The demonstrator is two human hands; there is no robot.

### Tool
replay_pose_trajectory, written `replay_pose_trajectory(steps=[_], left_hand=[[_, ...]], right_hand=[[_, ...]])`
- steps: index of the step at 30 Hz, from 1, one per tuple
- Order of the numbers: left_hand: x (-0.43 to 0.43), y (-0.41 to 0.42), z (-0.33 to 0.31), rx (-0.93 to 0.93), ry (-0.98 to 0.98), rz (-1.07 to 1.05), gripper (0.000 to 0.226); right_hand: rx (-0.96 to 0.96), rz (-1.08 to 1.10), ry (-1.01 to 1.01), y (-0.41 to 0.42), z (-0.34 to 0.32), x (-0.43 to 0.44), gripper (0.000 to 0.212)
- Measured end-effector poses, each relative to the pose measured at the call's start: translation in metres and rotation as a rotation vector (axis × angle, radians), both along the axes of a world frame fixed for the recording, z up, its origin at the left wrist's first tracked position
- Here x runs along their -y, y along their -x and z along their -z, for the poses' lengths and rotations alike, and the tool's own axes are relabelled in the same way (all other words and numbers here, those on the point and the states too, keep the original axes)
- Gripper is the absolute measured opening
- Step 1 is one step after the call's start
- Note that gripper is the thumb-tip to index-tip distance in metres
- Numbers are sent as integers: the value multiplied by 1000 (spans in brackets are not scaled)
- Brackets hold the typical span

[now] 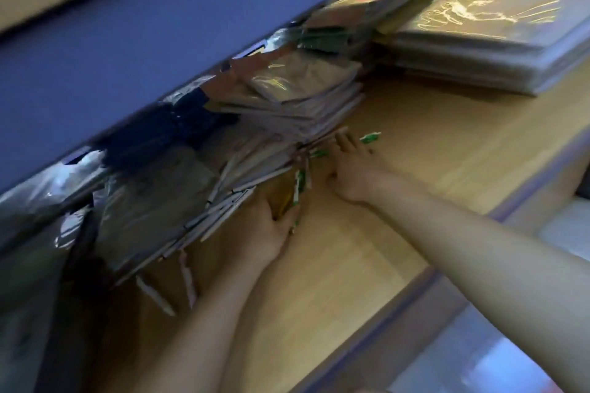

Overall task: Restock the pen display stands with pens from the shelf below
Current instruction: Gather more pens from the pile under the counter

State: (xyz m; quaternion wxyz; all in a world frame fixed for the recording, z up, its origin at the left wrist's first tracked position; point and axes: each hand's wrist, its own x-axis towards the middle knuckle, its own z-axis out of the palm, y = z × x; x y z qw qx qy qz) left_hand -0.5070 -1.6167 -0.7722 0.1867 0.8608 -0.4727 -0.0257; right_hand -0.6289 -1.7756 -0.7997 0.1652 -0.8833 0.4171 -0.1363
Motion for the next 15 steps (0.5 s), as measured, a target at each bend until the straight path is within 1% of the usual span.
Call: replay_pose_trajectory(steps=[1,2,5,7,8,10,11,12,13,15], left_hand=[[7,0,1,28,-23,21,56],[13,0,1,47,-55,26,53],[18,-3,-4,47,-130,37,24],[11,-12,-6,51,-187,42,11],[5,-16,-7,59,-221,50,15],[-9,-25,-5,60,-255,85,37],[-14,-29,-5,30,-238,103,46],[-17,-32,-5,6,-210,110,48],[-17,-36,-7,17,-175,110,45],[-8,-49,-10,110,-105,103,35]], right_hand=[[-14,25,-6,-3,1,7,69],[-33,42,-8,-4,2,13,66],[-108,31,52,-11,-1,18,55],[-139,38,132,-12,-7,14,47],[-129,41,161,-13,-10,13,42],[-77,45,216,-13,-13,15,36],[-55,48,251,-14,-14,18,36],[-39,43,277,-16,-13,21,38],[-22,23,274,-19,-10,24,42],[-8,-44,205,-25,-4,29,55]])
